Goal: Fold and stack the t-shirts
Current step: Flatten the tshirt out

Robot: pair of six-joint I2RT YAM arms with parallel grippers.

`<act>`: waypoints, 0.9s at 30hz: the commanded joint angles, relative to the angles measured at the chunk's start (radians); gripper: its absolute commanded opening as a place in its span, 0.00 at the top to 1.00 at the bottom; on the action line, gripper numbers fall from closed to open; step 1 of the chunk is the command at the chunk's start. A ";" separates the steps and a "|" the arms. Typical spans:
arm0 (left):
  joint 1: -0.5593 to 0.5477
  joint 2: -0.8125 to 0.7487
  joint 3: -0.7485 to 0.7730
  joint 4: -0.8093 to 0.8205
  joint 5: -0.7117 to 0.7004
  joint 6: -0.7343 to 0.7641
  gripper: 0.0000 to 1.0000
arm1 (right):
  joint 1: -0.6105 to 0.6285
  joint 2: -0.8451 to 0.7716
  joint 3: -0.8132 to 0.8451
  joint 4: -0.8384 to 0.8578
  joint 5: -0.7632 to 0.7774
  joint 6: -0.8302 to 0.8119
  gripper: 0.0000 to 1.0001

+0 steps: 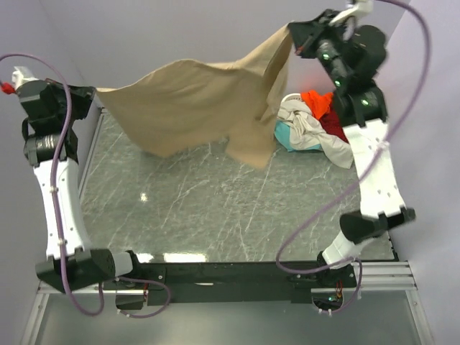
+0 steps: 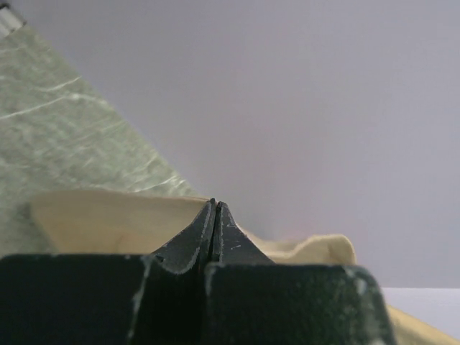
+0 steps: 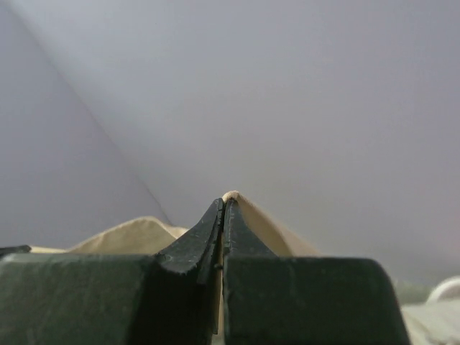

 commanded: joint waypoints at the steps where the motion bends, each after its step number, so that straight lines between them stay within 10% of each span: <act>1: 0.000 -0.155 0.001 0.103 -0.048 -0.068 1.00 | -0.003 -0.175 -0.028 0.171 0.033 -0.032 1.00; 16: 0.000 -0.544 -0.033 0.005 -0.490 -0.012 1.00 | -0.003 -0.374 -0.050 0.367 0.085 -0.120 1.00; 27: 0.002 -0.341 -0.266 0.043 -0.427 0.070 1.00 | -0.005 0.052 0.062 0.335 0.025 -0.054 1.00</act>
